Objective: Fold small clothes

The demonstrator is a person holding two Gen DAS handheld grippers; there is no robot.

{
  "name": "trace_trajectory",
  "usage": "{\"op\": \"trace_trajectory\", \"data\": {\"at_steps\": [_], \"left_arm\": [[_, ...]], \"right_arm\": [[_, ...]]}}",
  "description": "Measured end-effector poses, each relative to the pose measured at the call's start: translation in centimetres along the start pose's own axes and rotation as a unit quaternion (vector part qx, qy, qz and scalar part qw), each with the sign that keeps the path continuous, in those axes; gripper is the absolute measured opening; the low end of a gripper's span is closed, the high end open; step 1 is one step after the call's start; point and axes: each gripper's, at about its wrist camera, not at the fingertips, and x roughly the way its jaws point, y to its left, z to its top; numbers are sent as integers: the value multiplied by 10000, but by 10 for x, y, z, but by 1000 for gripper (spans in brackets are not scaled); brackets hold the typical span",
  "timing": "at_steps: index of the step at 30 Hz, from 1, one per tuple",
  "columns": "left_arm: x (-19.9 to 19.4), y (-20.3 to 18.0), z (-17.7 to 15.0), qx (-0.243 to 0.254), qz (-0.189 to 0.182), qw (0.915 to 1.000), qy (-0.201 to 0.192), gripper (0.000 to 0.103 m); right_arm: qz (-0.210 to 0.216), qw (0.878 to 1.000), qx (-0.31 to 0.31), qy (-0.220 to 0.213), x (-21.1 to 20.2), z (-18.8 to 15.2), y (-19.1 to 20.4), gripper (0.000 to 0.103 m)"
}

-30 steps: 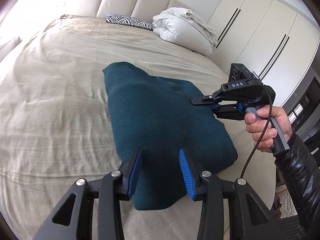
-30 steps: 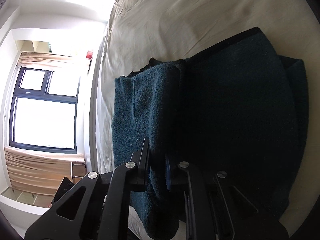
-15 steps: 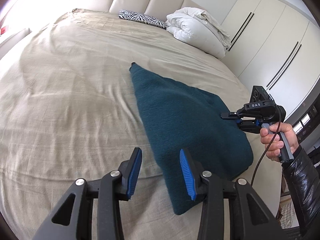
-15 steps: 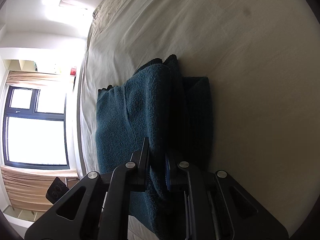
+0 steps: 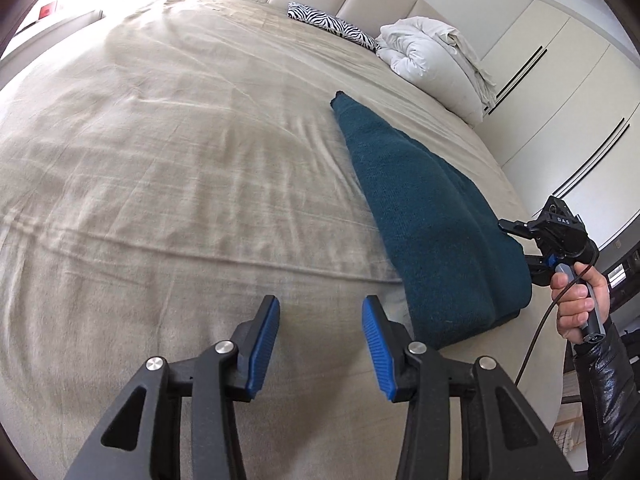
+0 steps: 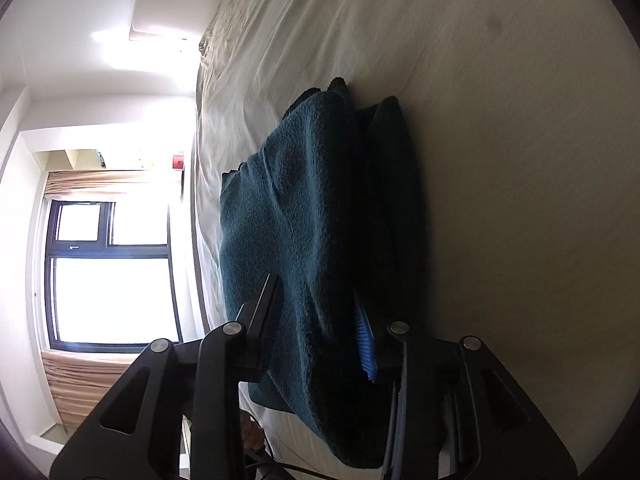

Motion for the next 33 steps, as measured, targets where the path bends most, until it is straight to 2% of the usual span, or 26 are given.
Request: {"op": "trace_trajectory", "data": {"at_steps": [3,7,8,10,17,21,25,28,30,33], "left_arm": [[-1,-8,-2,104,-57,9999,5,45],[-1,-22,-4,232,-96,9997,4,47],[-2,-25,-3,256,-117,9996,-4,47],[-2,-32,-1,332,-145,9993,-27,47],[1,-57,18,548,-268,9981,-118,47],[7,-77,36,805,-296,9960,-231,47],[19,-103,63,1189,-295,9917,-381,50],[43,-117,85,1396,-351,9892,-263,51],[63,-115,99,1299,-460,9904,-94,51],[95,-101,120,895,-665,9935,225,51]], "right_arm": [[-139,9998,-105,49,11,-16,3,34],[-536,9984,-180,-47,16,-34,15,17],[-612,9979,-201,-38,18,-43,18,15],[-765,9968,-225,18,15,-48,24,14],[-965,9950,-214,132,5,-31,38,14],[-835,9963,-147,159,18,-24,18,13],[-700,9974,-117,122,16,-28,16,13],[-604,9981,-117,98,8,-30,9,13],[-544,9984,-144,86,1,-26,0,13],[-389,9991,-161,68,3,-24,-12,12]]}}
